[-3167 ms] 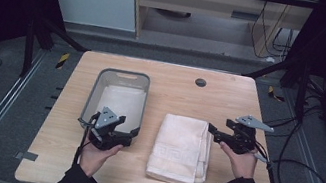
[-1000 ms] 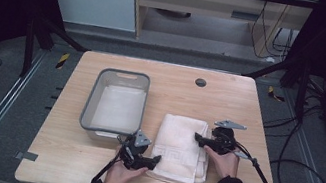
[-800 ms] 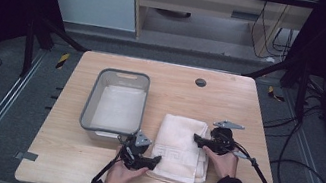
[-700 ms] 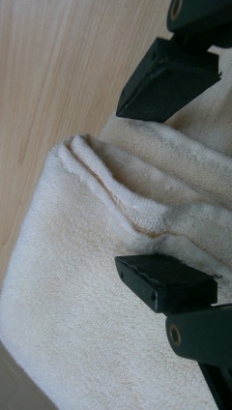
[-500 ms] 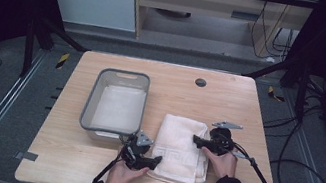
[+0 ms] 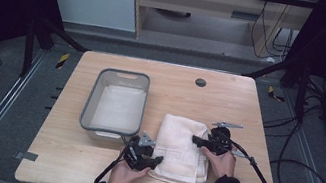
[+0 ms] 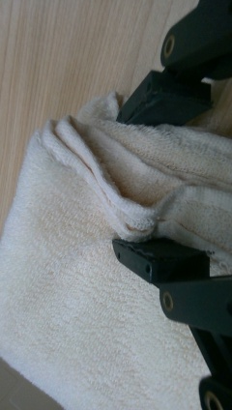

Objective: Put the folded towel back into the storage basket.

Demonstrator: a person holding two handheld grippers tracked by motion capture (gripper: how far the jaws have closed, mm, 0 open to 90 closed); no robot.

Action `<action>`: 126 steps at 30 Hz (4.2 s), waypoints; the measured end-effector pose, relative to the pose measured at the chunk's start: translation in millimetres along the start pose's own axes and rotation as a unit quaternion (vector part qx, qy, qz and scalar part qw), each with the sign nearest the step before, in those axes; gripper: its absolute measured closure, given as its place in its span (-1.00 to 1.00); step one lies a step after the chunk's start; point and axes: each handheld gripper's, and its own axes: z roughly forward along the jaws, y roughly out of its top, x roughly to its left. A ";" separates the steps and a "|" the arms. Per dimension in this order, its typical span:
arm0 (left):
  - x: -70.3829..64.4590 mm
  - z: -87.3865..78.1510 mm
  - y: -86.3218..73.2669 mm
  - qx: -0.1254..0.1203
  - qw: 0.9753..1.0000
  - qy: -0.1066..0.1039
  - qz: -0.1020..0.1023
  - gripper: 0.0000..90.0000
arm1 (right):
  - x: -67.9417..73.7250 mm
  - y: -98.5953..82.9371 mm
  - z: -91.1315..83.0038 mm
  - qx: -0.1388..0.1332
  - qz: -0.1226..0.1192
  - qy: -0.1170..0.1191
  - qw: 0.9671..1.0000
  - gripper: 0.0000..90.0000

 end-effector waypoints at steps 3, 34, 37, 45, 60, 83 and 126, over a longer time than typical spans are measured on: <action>1.5 0.4 0.5 0.003 1.000 -0.012 -0.006 0.32 | 0.0 0.3 0.1 0.003 0.006 0.011 1.000 0.07; -7.3 -27.3 8.9 -0.039 0.999 -0.030 0.018 0.74 | 8.3 12.3 -39.3 -0.054 -0.004 0.058 0.997 0.52; -8.8 -31.4 10.6 -0.045 0.998 -0.030 0.021 0.74 | 8.7 13.1 -44.2 -0.062 -0.005 0.062 0.996 0.52; -12.3 -48.4 18.6 -0.069 0.997 -0.031 0.028 0.74 | 16.1 20.5 -62.4 -0.092 -0.016 0.066 0.993 0.52; -16.5 -66.2 27.2 -0.097 0.994 -0.020 0.042 0.74 | 25.7 31.2 -78.3 -0.123 -0.030 0.067 0.990 0.52; -4.6 -107.6 52.4 -0.157 0.986 0.003 0.053 0.74 | 55.6 73.5 -99.8 -0.178 -0.061 0.062 0.980 0.52; 45.7 -165.1 55.7 -0.222 0.974 0.053 0.004 0.74 | 125.5 142.1 -81.7 -0.200 -0.105 0.067 0.972 0.52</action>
